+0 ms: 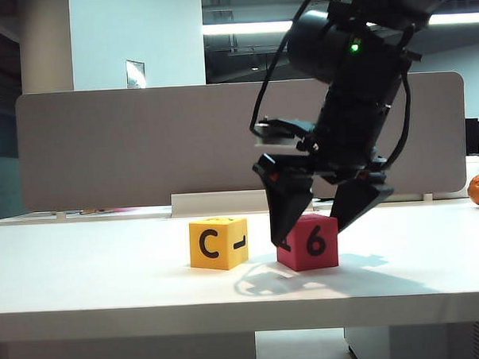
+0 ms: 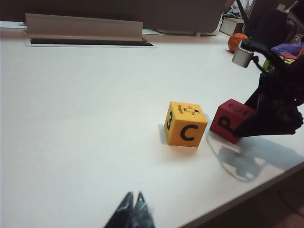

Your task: Stack one letter block on top of another letter block.

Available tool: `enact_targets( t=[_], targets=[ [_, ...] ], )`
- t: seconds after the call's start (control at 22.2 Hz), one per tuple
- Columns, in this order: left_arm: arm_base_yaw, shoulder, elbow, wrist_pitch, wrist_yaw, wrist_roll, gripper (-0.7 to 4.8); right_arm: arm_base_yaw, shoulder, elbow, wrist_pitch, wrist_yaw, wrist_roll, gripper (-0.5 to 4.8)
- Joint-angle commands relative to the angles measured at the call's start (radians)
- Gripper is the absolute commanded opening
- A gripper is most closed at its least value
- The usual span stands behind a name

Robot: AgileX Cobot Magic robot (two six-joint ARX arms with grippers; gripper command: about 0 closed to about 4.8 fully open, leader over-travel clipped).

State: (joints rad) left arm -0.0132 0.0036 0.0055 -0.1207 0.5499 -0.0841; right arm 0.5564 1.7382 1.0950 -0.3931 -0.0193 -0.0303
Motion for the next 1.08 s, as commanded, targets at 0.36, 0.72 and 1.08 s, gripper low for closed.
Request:
enact_targets(
  t=[0.36,0.72,1.08],
  targets=[
    [0.002,0.0,0.004,-0.004,0.004,-0.003,-0.06,0.002,0.01,0.006,0.074,0.002,0.003,1.84],
    [0.002,0.0,0.004,-0.004,0.005,-0.003,-0.06,0.002,0.008,0.021,0.051,0.002,0.003,1.73],
    [0.002,0.0,0.004,-0.005,0.005,-0.004,-0.06,0.002,0.008,0.166,-0.069,-0.002,0.003,1.73]
  ],
)
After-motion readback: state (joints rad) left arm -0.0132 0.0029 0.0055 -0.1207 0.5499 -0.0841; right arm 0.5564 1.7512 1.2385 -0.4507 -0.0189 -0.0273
